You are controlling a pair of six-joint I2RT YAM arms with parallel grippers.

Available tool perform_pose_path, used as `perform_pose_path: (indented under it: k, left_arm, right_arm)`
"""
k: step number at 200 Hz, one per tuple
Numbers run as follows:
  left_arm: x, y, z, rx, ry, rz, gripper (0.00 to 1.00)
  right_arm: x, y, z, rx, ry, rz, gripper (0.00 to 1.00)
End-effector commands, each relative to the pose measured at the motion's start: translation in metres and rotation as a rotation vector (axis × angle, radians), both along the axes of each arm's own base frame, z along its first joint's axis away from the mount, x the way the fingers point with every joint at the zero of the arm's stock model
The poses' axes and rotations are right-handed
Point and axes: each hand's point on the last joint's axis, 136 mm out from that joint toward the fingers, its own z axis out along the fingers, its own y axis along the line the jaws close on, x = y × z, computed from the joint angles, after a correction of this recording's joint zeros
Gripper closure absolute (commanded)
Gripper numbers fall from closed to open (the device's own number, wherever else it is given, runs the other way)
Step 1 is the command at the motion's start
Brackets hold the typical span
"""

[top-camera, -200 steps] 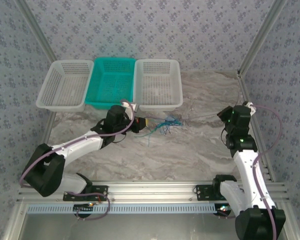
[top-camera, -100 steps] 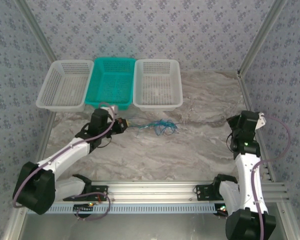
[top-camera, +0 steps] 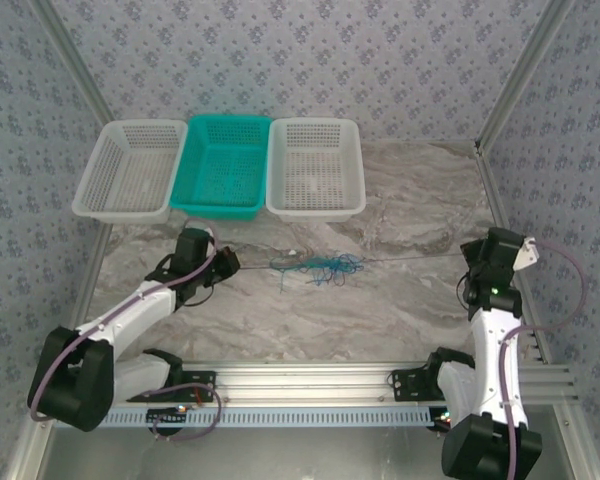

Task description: Untangle the cables

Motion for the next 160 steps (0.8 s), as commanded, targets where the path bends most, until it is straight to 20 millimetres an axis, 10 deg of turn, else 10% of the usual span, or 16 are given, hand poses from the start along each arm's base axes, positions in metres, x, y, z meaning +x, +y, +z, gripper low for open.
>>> perform_pose_path:
  k: [1,24,44,62,94,160]
  left_arm:
    - [-0.006,0.03,-0.026,0.088,0.079,0.098,1.0]
    - [0.0,-0.001,-0.016,0.05,0.025,-0.015,1.0]
    - [0.002,-0.029,0.004,0.039,-0.061,-0.131,0.76]
    - [0.002,-0.049,0.028,0.05,-0.17,-0.223,0.49]
    - [-0.004,-0.082,0.065,0.089,-0.333,-0.364,0.31]
    - [-0.008,-0.199,0.091,0.025,-0.466,-0.687,0.21]
  right_arm:
    - [0.003,-0.021,0.033,-0.069,-0.107,-0.075,1.0]
    - [0.042,0.026,0.047,-0.03,-0.214,0.207,1.0]
    - [0.068,0.093,0.074,-0.048,-0.298,0.556,1.0]
    - [0.073,0.151,0.098,-0.137,-0.313,0.811,1.0]
    - [0.061,0.24,0.129,-0.228,-0.366,1.166,1.0]
    - [0.053,0.298,0.177,-0.187,-0.5,1.315,1.0]
